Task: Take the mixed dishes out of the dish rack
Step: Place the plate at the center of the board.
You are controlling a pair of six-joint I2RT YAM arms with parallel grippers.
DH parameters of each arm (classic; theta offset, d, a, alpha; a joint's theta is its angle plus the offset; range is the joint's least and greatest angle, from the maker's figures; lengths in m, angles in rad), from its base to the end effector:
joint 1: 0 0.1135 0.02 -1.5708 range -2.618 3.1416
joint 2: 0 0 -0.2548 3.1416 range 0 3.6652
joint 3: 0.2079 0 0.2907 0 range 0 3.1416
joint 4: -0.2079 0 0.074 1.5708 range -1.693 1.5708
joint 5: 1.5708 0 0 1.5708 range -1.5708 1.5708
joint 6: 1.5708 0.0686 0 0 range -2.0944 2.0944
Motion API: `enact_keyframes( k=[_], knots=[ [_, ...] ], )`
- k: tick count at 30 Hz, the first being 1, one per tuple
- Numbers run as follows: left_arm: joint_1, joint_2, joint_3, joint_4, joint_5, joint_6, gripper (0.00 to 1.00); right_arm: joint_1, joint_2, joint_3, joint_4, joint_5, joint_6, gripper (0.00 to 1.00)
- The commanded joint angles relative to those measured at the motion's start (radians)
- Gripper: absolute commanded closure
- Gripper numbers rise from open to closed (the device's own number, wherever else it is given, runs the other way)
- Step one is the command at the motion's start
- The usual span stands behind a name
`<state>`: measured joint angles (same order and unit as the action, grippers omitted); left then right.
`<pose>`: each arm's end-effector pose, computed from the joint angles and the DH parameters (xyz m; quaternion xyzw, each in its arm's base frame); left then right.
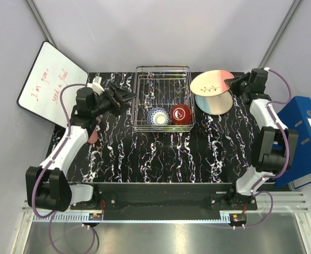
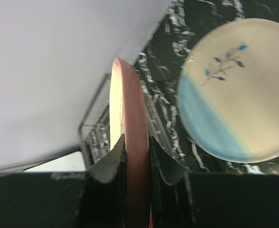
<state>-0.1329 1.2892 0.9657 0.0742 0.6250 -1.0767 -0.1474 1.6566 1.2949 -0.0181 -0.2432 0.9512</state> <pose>0.3551 -0.0880 0.2928 -0.1735 0.7550 -0.5317 0.3424 0.4571 -0.0512 0.2707 0.3710 0.7364 0.3102 0.4731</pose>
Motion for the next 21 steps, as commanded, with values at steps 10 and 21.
enact_keyframes(
  k=[10,21],
  knots=[
    [-0.004,-0.206,-0.179,-0.039,-0.076,0.077,0.05,0.000,0.095,0.049,0.135,0.073,-0.003,1.00],
    [-0.007,-0.192,-0.228,-0.034,-0.070,0.090,0.05,-0.040,0.178,-0.014,0.221,0.054,0.026,1.00]
  ],
)
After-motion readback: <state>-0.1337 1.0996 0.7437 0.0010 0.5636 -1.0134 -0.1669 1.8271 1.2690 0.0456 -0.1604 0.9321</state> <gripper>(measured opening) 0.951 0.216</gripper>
